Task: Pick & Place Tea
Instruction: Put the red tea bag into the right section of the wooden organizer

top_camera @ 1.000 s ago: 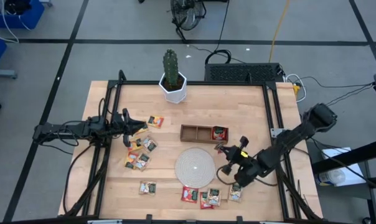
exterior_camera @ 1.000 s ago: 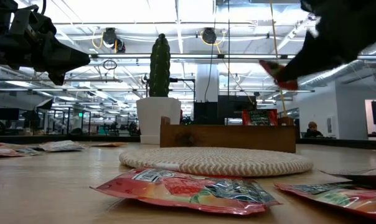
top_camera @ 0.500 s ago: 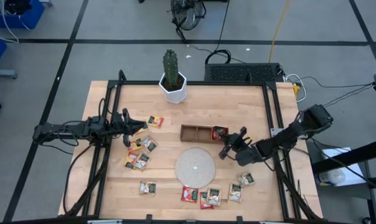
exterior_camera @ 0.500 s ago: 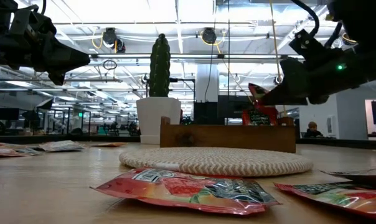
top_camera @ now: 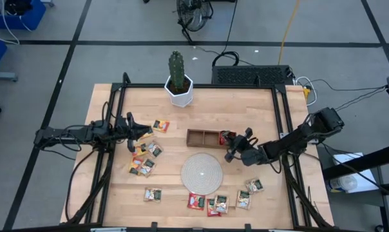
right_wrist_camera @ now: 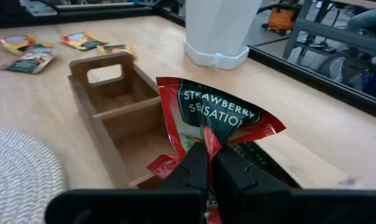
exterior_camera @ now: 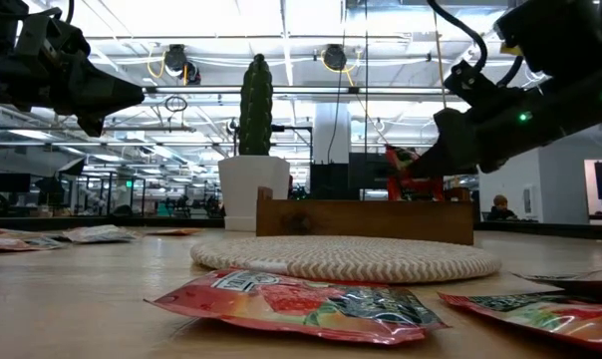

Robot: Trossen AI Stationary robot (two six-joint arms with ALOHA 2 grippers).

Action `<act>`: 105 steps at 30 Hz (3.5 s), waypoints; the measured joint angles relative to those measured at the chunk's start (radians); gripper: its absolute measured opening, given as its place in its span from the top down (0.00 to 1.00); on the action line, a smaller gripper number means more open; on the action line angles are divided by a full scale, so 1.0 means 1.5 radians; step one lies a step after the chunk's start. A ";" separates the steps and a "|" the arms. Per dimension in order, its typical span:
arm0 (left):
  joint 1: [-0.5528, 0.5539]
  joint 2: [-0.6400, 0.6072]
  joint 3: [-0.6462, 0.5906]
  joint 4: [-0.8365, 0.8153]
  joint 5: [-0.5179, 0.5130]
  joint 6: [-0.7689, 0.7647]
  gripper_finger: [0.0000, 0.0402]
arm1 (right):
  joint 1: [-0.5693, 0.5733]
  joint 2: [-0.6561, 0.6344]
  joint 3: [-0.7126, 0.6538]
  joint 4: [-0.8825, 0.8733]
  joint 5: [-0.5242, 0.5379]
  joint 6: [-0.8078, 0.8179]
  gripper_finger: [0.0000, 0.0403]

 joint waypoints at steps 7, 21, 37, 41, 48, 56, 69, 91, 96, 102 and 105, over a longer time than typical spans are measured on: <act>0.000 0.000 0.000 0.000 0.000 0.000 0.87 | -0.008 0.000 0.000 -0.010 -0.032 0.008 0.93; 0.000 0.000 0.000 0.000 0.000 0.000 0.87 | -0.008 0.000 0.000 -0.008 0.008 -0.010 0.71; 0.000 0.000 0.000 0.000 0.000 0.000 0.87 | -0.006 0.020 0.224 -0.252 -0.382 -0.164 0.64; 0.000 0.000 0.000 -0.002 0.000 0.000 0.87 | -0.015 0.079 0.326 -0.395 -0.432 -0.210 0.53; 0.000 0.000 0.000 -0.005 0.000 0.000 0.87 | -0.063 0.172 0.379 -0.430 -0.544 -0.212 0.35; 0.000 0.000 0.000 -0.005 0.000 0.000 0.87 | -0.107 0.216 0.389 -0.420 -0.584 -0.170 0.36; 0.000 0.000 0.000 -0.005 0.000 0.000 0.87 | -0.102 0.192 0.387 -0.426 -0.608 -0.164 0.76; 0.000 0.000 0.000 -0.005 0.000 0.000 0.87 | -0.080 0.168 0.386 -0.421 -0.556 -0.196 0.57; 0.000 0.000 0.000 -0.005 0.000 0.000 0.87 | -0.091 0.202 0.386 -0.423 -0.545 -0.195 0.37; 0.000 0.000 0.000 -0.005 0.000 0.000 0.87 | -0.099 0.224 0.388 -0.414 -0.568 -0.178 0.36; 0.000 0.000 0.000 -0.005 0.000 0.000 0.87 | -0.099 0.222 0.388 -0.417 -0.571 -0.170 0.44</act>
